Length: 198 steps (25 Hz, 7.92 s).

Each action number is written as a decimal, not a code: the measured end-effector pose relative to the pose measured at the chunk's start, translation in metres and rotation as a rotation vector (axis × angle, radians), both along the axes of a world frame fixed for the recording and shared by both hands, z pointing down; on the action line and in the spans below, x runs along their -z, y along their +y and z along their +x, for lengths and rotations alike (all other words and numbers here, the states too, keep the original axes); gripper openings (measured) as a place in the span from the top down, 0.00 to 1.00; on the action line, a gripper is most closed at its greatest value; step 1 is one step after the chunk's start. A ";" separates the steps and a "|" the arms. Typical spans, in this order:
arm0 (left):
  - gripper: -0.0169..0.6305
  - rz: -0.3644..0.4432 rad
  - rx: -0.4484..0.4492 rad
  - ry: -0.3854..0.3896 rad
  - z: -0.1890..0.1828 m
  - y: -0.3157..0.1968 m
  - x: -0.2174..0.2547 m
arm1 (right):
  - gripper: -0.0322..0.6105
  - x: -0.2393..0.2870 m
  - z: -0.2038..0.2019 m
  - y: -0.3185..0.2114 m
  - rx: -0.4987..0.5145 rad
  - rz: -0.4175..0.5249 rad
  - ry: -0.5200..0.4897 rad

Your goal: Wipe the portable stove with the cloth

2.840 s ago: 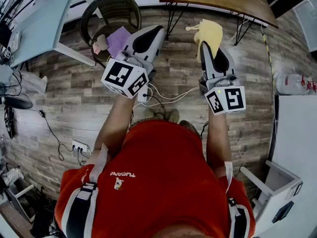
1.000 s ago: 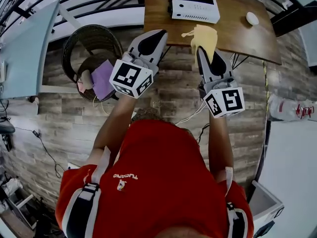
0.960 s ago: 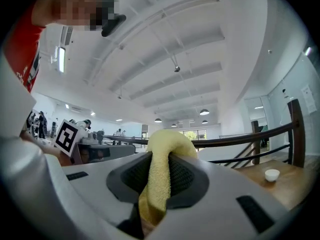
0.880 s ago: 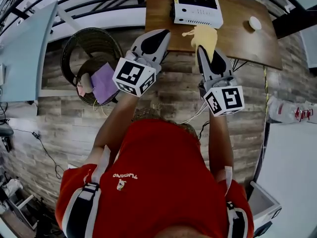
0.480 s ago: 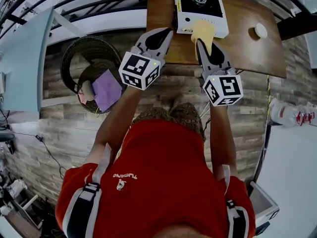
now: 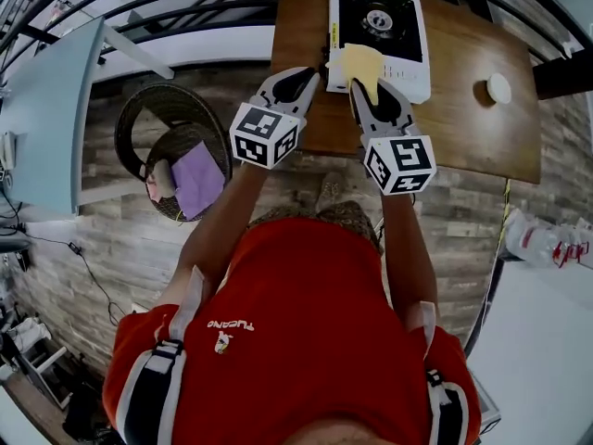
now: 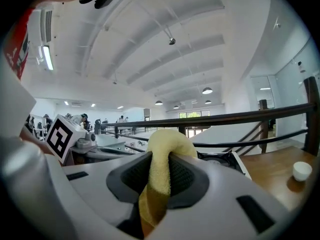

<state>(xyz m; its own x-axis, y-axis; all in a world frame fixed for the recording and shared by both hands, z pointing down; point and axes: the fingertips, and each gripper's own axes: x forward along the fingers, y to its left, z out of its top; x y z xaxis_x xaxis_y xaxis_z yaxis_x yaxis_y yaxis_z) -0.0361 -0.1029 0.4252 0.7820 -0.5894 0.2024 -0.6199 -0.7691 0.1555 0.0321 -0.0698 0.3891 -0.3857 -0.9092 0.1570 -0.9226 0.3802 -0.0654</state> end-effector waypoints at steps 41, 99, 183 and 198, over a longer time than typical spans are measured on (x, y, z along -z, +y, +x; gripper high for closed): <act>0.79 -0.358 -0.039 -0.156 0.052 -0.066 -0.113 | 0.81 -0.118 0.041 -0.084 0.039 -0.541 0.073; 0.77 -0.479 0.042 -0.253 0.056 -0.072 -0.119 | 0.81 -0.132 0.267 -0.192 -0.266 -0.519 0.056; 0.77 -0.531 0.066 -0.233 0.055 -0.075 -0.110 | 0.81 -0.123 0.018 -0.374 1.089 -0.217 0.729; 0.77 -0.522 0.037 -0.244 0.052 -0.075 -0.115 | 0.81 -0.133 -0.027 -0.342 1.124 -0.230 0.862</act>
<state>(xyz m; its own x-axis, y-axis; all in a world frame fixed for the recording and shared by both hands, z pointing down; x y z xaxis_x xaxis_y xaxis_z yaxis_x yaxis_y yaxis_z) 0.0163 -0.1780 0.5403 0.6571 -0.3891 0.6456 -0.7103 -0.6063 0.3576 0.0046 -0.4119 0.5224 -0.5800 -0.1139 0.8066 0.0719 0.9791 0.1900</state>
